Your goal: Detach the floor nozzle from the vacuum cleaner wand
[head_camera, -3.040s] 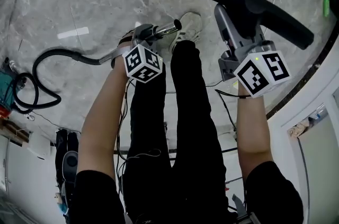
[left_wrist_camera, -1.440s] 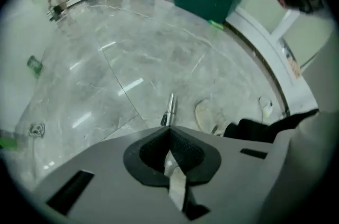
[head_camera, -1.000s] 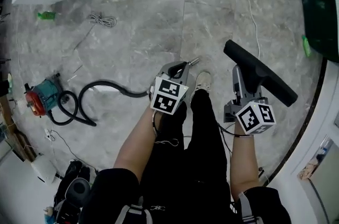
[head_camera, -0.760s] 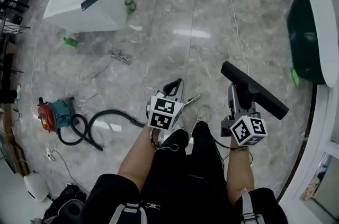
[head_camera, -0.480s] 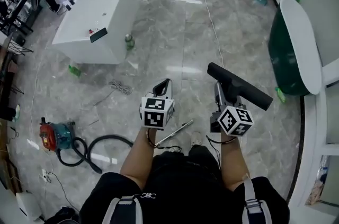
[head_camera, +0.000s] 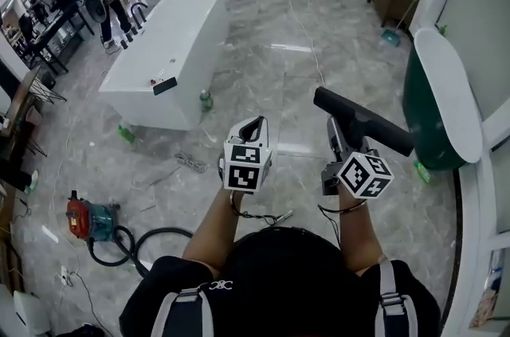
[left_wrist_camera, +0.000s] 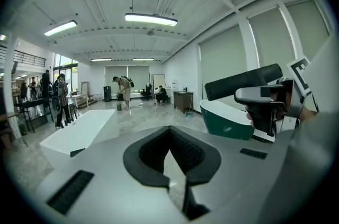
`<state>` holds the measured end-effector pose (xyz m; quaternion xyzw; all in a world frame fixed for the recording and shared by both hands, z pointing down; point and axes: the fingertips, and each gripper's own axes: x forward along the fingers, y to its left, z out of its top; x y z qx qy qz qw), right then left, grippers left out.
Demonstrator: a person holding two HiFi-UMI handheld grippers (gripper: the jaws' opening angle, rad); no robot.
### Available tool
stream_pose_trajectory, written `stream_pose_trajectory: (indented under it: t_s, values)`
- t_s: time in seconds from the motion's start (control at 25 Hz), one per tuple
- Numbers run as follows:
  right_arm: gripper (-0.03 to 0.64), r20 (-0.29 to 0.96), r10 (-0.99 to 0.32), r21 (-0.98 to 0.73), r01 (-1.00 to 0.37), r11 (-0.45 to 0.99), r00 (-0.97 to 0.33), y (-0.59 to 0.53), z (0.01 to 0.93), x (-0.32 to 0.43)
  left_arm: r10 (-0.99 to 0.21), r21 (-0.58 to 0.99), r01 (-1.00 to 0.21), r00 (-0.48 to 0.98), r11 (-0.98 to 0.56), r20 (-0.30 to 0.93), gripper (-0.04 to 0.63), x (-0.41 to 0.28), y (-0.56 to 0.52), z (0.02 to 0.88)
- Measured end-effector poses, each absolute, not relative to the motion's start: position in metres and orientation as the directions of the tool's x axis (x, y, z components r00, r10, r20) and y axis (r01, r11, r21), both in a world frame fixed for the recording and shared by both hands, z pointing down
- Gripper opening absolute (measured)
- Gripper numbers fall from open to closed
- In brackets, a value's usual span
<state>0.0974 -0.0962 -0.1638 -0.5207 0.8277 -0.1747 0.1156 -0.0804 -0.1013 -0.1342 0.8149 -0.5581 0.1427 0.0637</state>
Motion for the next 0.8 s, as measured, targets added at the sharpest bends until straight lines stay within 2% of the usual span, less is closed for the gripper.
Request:
stream_pose_trajectory:
  t_s: [0.16,0.8]
  values:
    - [0.121,-0.017,-0.901,-0.381,-0.831,0.406,-0.433,-0.098,-0.170,0.105,-0.902,-0.060,-0.930,0.335,-0.364,0.273,0.005,-0.069,-0.104,-0.148]
    - [0.123,-0.004,-0.890,-0.387,-0.820,0.421,-0.456,-0.098,-0.167,0.125,-0.897,-0.069,-0.930,0.326,-0.361,0.298,0.005,-0.035,-0.102,-0.143]
